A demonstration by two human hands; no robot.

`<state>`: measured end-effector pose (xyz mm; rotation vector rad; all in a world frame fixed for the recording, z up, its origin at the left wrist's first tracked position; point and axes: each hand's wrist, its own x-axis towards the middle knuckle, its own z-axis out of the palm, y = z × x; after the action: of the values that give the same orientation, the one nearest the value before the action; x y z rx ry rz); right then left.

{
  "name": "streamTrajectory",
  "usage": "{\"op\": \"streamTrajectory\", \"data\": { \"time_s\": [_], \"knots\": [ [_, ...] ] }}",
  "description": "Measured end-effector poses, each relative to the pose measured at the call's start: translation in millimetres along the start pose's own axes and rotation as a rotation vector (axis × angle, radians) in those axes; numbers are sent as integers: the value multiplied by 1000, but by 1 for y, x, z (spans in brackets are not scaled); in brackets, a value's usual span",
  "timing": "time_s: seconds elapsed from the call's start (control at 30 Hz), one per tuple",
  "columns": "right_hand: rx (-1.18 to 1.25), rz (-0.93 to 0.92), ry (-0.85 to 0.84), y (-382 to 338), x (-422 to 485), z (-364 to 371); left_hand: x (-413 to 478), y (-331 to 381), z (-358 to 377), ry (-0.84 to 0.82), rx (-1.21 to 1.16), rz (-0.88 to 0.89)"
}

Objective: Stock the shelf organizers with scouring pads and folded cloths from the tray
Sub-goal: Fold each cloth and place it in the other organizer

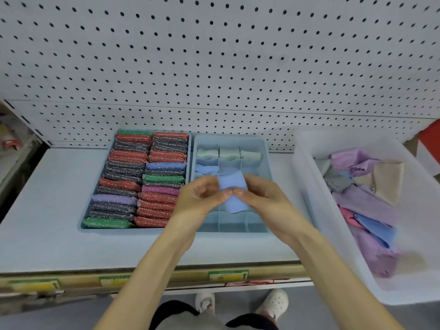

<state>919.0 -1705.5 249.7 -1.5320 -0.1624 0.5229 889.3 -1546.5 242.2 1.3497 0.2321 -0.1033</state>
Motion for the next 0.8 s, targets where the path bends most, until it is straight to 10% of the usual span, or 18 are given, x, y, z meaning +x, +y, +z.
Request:
{"op": "streamTrajectory", "data": {
  "time_s": [0.33, 0.57, 0.8],
  "knots": [
    [-22, 56, 221, 20, 34, -11, 20, -13, -25, 153, 205, 9],
    [-725, -66, 280, 39, 121, -35, 40, -39, -61, 119, 978, 343],
    [-1548, -96, 57, 57, 157, -40, 51, -74, -65, 47, 1229, 390]
  ]
}}
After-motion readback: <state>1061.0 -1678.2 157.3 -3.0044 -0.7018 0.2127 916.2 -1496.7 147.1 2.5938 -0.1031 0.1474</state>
